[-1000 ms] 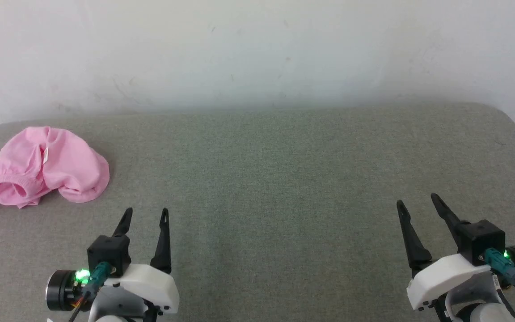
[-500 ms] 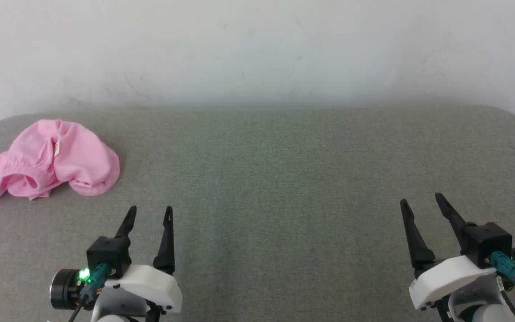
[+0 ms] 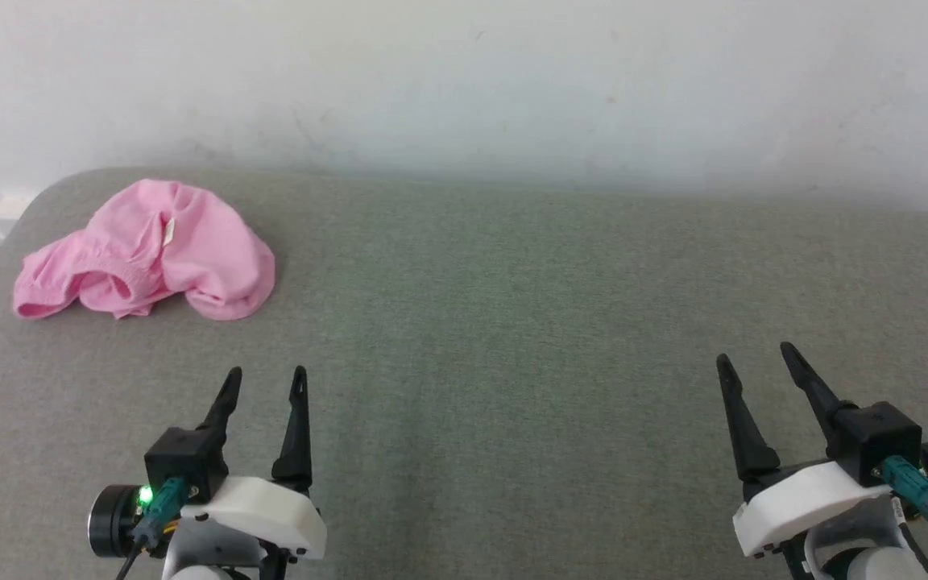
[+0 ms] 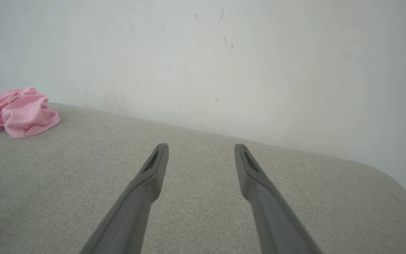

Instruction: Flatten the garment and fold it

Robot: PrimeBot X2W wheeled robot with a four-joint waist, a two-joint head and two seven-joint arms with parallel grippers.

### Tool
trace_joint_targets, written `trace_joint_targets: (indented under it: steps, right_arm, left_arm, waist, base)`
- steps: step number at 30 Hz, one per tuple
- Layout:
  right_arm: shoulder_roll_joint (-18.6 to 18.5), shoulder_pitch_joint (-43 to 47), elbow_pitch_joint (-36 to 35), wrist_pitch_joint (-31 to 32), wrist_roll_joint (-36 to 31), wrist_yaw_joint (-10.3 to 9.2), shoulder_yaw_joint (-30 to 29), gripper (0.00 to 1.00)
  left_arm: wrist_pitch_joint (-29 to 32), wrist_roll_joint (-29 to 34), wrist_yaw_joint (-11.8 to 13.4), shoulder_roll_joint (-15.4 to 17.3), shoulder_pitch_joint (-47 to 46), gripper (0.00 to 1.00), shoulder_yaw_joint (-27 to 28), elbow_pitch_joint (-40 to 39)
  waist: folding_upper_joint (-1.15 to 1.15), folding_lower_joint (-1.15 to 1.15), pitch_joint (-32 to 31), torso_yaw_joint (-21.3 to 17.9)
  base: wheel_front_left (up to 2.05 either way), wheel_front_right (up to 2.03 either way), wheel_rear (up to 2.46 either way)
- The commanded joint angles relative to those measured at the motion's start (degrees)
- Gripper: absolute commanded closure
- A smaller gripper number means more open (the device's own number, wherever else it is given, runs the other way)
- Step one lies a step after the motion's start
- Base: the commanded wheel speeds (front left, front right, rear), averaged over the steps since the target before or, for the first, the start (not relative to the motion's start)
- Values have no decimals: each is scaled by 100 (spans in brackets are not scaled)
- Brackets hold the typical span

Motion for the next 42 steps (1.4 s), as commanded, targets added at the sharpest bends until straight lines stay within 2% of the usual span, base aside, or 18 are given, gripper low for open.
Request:
trace_joint_targets:
  steps: [1,16,30,36,42]
  right_arm:
    - [7,-47,-52,-59,-12,-2,13,0]
    - [10,-58,-154,-201,-38,-2,171,0]
    - [12,-56,-211,-332,-32,-3,188,0]
    - [14,-116,-290,-307,-95,-3,233,0]
    - [15,-247,-412,-260,-210,-3,295,0]
  left_arm:
    - [-55,-57,-49,-5,-126,0,8,16]
    - [-235,-350,-54,-7,-164,0,6,-9]
    - [-403,-521,-96,-8,-323,0,-88,6]
    - [-474,-512,-143,-9,-663,0,-141,78]
    - [-534,-542,-187,-9,-1122,0,-71,177]
  waist:
    - [0,0,41,183]
    - [0,0,111,873]
    - [0,0,211,1349]
    - [0,0,426,1410]
    - [0,0,745,1281]
  base:
    - [0,0,0]
    - [0,0,0]
    - [-4,-4,-4]
    - [0,0,0]
    - [0,0,0]
